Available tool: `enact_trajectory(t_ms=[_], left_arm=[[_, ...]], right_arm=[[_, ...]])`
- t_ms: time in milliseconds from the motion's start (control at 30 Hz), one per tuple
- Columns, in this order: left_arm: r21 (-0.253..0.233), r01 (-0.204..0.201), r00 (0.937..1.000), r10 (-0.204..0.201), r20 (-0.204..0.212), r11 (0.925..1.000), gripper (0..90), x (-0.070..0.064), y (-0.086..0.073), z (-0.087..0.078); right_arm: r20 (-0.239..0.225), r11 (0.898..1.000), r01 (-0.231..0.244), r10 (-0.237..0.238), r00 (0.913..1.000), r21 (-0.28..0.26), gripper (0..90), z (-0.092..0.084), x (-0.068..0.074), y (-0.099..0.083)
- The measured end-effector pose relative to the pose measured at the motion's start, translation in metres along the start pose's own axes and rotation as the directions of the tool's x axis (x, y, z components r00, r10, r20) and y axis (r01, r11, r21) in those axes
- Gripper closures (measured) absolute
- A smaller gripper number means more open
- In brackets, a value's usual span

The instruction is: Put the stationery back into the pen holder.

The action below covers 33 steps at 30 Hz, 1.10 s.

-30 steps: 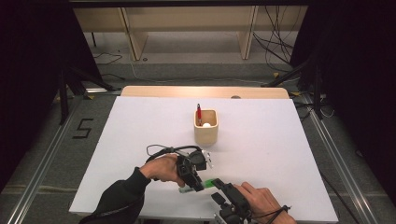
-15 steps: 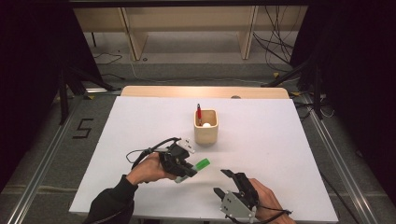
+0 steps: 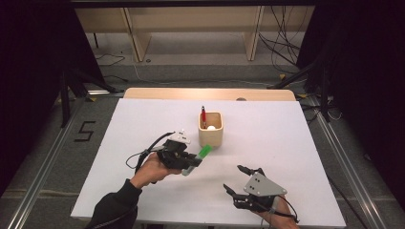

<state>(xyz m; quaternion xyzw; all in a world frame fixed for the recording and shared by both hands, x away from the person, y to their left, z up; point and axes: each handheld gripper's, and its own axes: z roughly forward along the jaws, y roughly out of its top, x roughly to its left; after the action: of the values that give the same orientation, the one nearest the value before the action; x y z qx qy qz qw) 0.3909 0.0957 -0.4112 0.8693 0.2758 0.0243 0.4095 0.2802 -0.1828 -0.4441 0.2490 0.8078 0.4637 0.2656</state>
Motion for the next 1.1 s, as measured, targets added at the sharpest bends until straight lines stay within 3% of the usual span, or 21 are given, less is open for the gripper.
enact_trajectory(t_ms=[100, 200, 333, 567, 667, 933, 1000, 1100], left_arm=[[-0.036, 0.007, 0.9998, -0.008, -0.021, 0.9993, 76.7, 0.0, 0.001, -0.003], [-0.091, 0.016, 0.9986, -0.021, -0.049, 0.9957, 76.7, -0.001, 0.003, -0.006], [-0.164, 0.027, 0.9956, -0.041, -0.084, 0.9861, 76.7, 0.001, 0.008, -0.012], [-0.254, 0.065, 0.9915, -0.091, -0.093, 0.9649, 76.7, 0.01, 0.022, -0.019], [-0.29, 0.083, 0.9909, -0.11, -0.077, 0.9534, 76.6, 0.015, 0.032, -0.016], [-0.363, 0.111, 0.9836, -0.154, -0.093, 0.9253, 76.6, 0.029, 0.065, -0.01], [-0.374, 0.114, 0.9843, -0.156, -0.084, 0.9204, 76.6, 0.033, 0.072, -0.007], [-0.384, 0.116, 0.9807, -0.167, -0.102, 0.9159, 76.6, 0.036, 0.081, 0.0]], right_arm=[[0.006, 0.993, -0.115, 0.115, 0.9933, 0.002, 29.5, -0.002, -0.007, -0.001], [-0.012, 0.973, -0.232, 0.232, 0.9726, -0.002, 29.0, -0.004, -0.015, -0.004], [-0.014, 0.948, -0.317, 0.317, 0.9483, -0.012, 28.2, -0.008, -0.023, -0.009], [0.02, 0.946, -0.325, 0.325, 0.9455, -0.023, 27.7, -0.023, -0.025, -0.016], [0.006, 0.94, -0.34, 0.34, 0.9403, -0.03, 27.3, -0.025, -0.025, -0.018], [-0.004, 0.935, -0.352, 0.352, 0.936, -0.05, 26.3, -0.026, -0.025, -0.018], [-0.002, 0.935, -0.351, 0.352, 0.9362, -0.048, 26.3, -0.027, -0.026, -0.019], [-0.006, 0.934, -0.353, 0.353, 0.9355, -0.052, 26.3, -0.026, -0.025, -0.019]])
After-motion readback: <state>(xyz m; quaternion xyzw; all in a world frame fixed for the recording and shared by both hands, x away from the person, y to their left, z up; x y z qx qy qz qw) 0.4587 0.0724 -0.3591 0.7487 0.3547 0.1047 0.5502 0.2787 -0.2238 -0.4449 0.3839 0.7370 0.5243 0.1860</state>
